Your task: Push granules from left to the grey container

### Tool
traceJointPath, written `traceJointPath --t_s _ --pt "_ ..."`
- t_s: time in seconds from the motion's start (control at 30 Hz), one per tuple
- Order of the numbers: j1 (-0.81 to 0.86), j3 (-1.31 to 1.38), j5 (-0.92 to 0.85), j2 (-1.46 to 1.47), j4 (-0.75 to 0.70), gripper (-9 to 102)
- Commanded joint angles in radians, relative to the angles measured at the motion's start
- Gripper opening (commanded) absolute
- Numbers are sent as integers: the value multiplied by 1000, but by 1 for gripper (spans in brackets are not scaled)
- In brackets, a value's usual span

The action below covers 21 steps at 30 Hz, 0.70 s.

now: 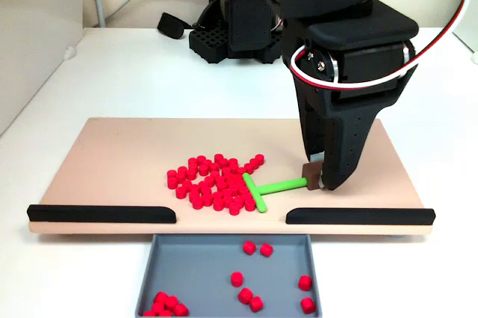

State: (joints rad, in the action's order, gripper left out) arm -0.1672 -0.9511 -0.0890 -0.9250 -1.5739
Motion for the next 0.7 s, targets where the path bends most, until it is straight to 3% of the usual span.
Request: traceJointPath --t_s 0.0,0.67 --pt "12 0 -14 -2 -5 0" --pt "-5 0 -26 -29 -6 0"
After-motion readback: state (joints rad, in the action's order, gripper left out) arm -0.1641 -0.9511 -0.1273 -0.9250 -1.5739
